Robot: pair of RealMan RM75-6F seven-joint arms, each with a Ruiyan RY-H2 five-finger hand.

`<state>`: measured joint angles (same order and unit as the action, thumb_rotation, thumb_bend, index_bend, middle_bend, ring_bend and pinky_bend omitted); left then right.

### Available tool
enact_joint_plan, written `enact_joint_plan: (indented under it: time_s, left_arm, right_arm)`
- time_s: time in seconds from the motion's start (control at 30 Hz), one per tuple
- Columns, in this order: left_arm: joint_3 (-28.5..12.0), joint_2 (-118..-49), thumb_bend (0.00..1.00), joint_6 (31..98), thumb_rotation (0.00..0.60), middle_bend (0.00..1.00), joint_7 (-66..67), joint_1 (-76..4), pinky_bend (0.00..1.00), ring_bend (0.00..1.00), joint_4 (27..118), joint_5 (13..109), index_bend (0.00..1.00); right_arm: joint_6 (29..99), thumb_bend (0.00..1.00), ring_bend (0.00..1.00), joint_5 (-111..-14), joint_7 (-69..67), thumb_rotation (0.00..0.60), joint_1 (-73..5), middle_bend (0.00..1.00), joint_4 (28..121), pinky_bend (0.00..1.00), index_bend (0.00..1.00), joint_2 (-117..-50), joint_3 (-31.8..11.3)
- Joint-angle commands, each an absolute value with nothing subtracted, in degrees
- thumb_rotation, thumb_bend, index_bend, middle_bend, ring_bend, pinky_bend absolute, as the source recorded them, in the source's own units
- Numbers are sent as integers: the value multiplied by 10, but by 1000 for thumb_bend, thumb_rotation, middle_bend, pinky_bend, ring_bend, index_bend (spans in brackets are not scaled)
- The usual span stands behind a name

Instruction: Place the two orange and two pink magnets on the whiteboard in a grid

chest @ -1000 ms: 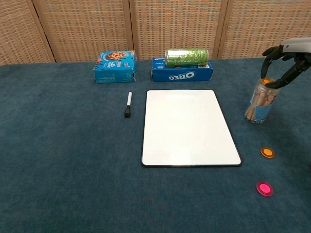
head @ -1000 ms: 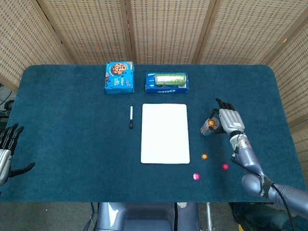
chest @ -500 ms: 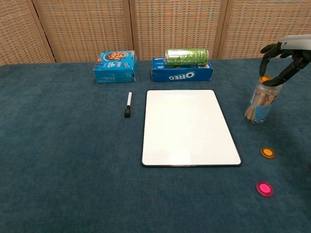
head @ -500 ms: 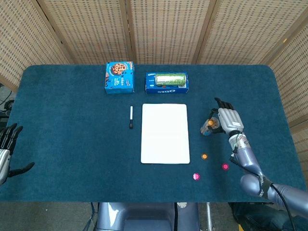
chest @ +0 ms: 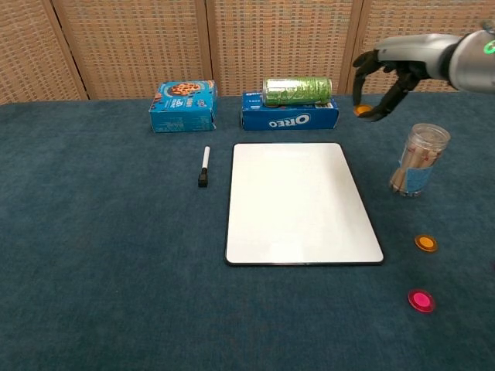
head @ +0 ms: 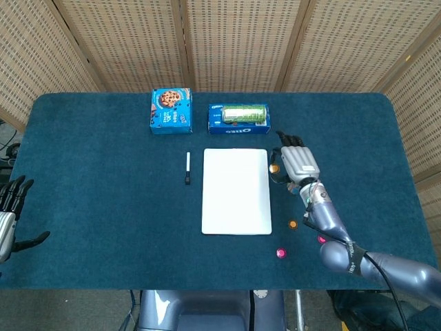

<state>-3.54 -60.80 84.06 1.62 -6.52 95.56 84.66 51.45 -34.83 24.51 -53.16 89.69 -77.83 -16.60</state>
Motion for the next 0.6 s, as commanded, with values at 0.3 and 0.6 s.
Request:
enact_joint_plan:
  time_s: [0.3, 0.6]
  left_arm:
    - [-42, -601, 0, 831, 600, 0, -7, -68, 0, 0, 950, 830, 0]
    - [-43, -593, 0, 828, 600, 0, -25, -68, 0, 0, 950, 824, 0]
  right_arm:
    - [542, 363, 0, -265, 388, 600, -657, 0, 799, 0, 496, -954, -152]
    - [539, 236, 0, -253, 416, 600, -684, 0, 735, 0, 298, -1022, -154]
